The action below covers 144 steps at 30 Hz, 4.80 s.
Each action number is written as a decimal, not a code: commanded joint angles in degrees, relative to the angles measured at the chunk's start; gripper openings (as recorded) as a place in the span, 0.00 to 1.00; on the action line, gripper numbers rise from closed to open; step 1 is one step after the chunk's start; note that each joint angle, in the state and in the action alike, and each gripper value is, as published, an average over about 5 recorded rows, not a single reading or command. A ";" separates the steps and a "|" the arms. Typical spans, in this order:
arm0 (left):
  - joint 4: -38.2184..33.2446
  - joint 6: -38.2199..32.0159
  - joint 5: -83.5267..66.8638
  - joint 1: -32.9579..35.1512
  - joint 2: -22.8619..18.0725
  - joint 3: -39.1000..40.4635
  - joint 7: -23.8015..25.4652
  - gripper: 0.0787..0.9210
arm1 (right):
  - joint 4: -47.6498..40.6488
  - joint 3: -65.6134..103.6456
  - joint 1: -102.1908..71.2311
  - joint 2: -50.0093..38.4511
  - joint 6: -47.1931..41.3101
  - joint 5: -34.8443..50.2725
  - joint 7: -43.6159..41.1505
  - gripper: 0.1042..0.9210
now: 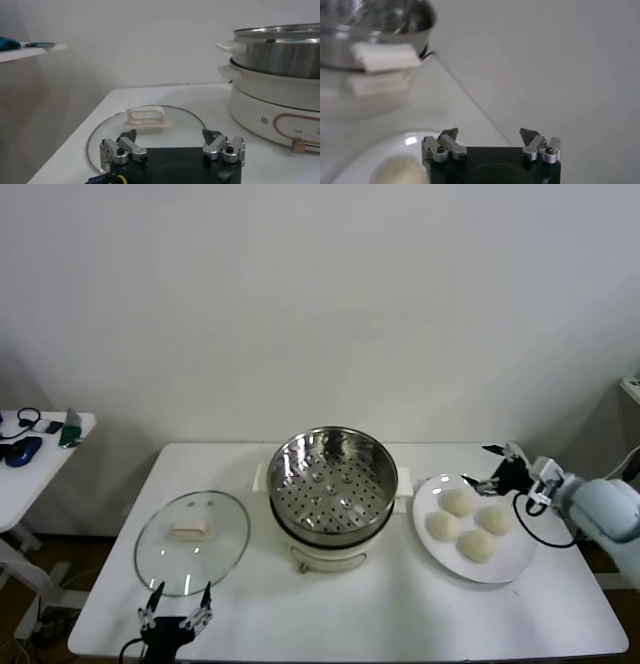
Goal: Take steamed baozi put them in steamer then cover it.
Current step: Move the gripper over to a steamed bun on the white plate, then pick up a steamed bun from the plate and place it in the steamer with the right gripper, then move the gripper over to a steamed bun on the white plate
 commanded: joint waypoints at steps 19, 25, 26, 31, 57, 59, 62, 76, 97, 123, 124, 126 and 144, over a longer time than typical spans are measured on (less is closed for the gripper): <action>-0.07 -1.12 1.42 1.29 -0.94 0.02 -0.08 0.88 | -26.77 -55.37 42.91 18.32 4.91 -7.28 -22.07 0.88; 0.21 -1.25 1.54 1.36 -0.95 0.02 -0.06 0.88 | -32.21 -46.76 36.52 23.31 3.88 -8.27 -18.58 0.88; 0.20 -1.24 1.57 1.39 -0.98 0.02 -0.06 0.88 | -32.72 -46.35 35.95 23.82 3.68 -8.23 -18.59 0.88; 0.13 -1.33 1.74 1.72 -1.06 -0.01 -0.07 0.88 | -34.32 -45.42 33.95 24.66 3.54 -8.70 -19.48 0.88; 1.47 -1.45 2.16 1.20 -0.96 0.17 -0.25 0.88 | -43.73 -39.72 29.83 29.22 5.90 -14.23 -19.72 0.73; 1.47 -1.49 2.22 1.16 -0.97 0.14 -0.28 0.88 | -43.45 -39.60 30.04 29.09 6.35 -14.10 -19.83 0.70; 1.43 -1.55 2.32 1.16 -1.00 0.15 -0.33 0.88 | -41.18 -40.26 31.68 28.06 7.17 -12.36 -20.41 0.68; 0.62 -1.91 2.94 1.79 -1.00 0.27 -0.41 0.88 | -22.05 -67.63 72.26 27.48 23.05 5.34 -23.56 0.67; -0.45 -2.25 2.28 0.90 -1.02 -0.35 -0.40 0.88 | -21.16 -68.93 62.08 51.17 44.97 -20.97 -18.03 0.67; -0.06 -2.38 2.78 0.73 -0.93 0.64 -0.83 0.88 | -39.80 -63.18 53.61 58.15 53.24 -21.73 -13.93 0.85; -0.28 -2.30 2.95 0.82 -0.97 0.74 -0.81 0.88 | -38.39 -65.34 56.13 57.25 53.19 -17.26 -15.32 0.86; -0.75 -2.16 3.34 1.06 -1.10 0.97 -0.79 0.88 | -35.40 -70.50 62.05 55.18 53.04 -8.16 -17.98 0.87; -1.84 -2.27 3.94 1.45 -1.67 1.68 -0.66 0.88 | 6.17 -109.67 92.20 17.88 1.85 31.53 -15.96 0.88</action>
